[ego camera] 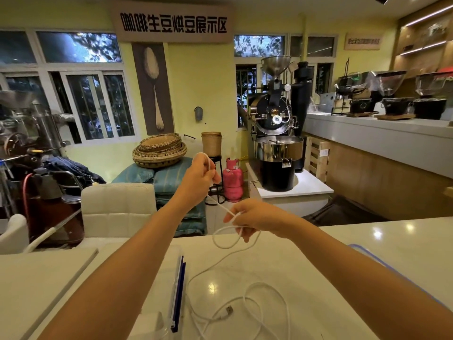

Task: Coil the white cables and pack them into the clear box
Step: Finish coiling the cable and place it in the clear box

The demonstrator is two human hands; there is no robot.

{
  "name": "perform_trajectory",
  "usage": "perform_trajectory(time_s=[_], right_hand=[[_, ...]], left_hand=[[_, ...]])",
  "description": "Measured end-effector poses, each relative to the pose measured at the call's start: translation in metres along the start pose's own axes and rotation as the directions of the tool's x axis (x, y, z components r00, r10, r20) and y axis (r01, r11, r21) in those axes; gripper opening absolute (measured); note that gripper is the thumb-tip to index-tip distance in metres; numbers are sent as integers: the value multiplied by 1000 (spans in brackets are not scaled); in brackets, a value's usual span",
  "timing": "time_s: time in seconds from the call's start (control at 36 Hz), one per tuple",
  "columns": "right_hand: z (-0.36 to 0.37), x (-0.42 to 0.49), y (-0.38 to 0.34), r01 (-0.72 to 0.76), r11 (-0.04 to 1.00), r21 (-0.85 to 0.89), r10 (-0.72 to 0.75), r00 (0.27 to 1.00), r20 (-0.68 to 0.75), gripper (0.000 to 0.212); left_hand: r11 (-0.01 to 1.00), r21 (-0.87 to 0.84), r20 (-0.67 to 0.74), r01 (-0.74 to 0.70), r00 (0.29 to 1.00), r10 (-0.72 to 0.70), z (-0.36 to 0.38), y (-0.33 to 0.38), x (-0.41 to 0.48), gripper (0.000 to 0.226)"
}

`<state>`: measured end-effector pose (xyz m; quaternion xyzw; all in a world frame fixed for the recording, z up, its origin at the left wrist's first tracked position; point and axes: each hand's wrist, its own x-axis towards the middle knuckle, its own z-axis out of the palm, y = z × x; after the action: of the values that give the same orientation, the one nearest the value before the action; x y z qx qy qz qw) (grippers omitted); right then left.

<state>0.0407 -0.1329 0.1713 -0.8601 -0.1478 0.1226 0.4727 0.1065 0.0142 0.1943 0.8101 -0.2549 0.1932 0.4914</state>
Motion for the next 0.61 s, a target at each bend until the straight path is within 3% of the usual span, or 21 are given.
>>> perform_trajectory(time_s=[0.17,0.25,0.31,0.44,0.61], right_hand=[[-18,-10,-9,87,956,281,-101,994,36,24],[-22,-10,-8,104,922,373,-133,990,53,31],[-25,-9,-7,117,896,428,-157,986,60,32],[-40,-3,-4,159,700,697,-280,958,63,26],[-50,3,-10,287,699,655,-276,953,-123,14]], left_hand=[[990,138,106,-10,994,-5,6,-6,-16,31],[994,101,182,28,982,-46,11,-9,-23,17],[996,69,204,56,977,-69,15,-10,-28,22],[988,-33,226,154,964,-143,21,-12,-41,24],[954,-162,297,252,934,-196,32,-11,-57,32]])
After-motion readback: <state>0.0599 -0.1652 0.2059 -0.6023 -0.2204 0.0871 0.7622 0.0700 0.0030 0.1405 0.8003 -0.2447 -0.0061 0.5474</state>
